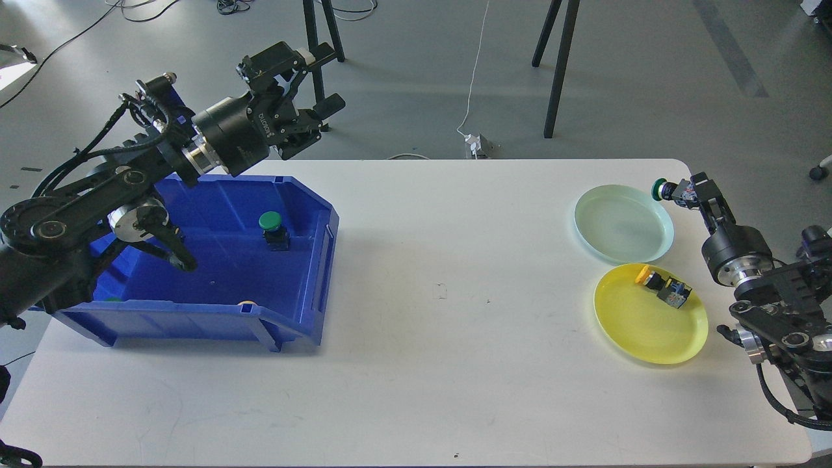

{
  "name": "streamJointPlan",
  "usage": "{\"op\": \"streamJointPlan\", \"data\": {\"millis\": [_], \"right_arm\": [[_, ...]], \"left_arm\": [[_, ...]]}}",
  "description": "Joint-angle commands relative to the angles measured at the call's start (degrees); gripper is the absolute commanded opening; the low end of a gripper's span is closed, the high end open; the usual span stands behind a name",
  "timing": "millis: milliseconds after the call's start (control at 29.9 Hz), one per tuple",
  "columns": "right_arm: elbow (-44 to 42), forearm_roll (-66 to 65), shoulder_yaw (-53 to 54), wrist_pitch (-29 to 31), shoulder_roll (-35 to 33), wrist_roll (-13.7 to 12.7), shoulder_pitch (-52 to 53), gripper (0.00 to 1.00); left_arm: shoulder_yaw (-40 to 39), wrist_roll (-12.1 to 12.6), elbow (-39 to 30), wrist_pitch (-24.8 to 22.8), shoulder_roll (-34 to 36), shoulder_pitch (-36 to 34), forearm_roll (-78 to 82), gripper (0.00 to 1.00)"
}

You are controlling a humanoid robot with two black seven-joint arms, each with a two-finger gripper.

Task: Pass button and place on color plate
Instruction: 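Lower the green button onto the pale green plate and release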

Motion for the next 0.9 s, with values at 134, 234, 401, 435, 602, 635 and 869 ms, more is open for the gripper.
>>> {"op": "streamJointPlan", "data": {"millis": [134,234,401,435,602,635,869], "right_arm": [[-15.3,0.2,-7.1,0.4,10.2,0.0,3.7,0.11],[-17.3,0.2,-8.8,0.3,12.8,0.0,3.9,0.15],[-17.7,0.4,-9.3,0.0,13.4,0.0,3.9,0.35],[-17.7,0.4,-9.3,0.0,13.4,0.0,3.8,0.40],[-17.7,0.5,-9.2,-0.3,13.0,0.0,3.4,0.49],[-17.7,0.5,-9.2,-0.3,13.0,0.0,3.4,0.51],[-17.4,0.8,-8.8,-1.4,13.0,0.0,3.9,0.65]], "left_arm": [[-0.1,0.0,0.0,0.0,0.0,0.1,-0.1,0.87],[-0.1,0.0,0.0,0.0,0.0,0.1,-0.1,0.87],[-0.1,0.0,0.0,0.0,0.0,0.1,-0.1,0.87],[-0.1,0.0,0.0,0.0,0.0,0.1,-0.1,0.87],[-0.1,0.0,0.0,0.0,0.0,0.1,-0.1,0.87],[-0.1,0.0,0.0,0.0,0.0,0.1,-0.1,0.87],[-0.1,0.0,0.0,0.0,0.0,0.1,-0.1,0.87]]}}
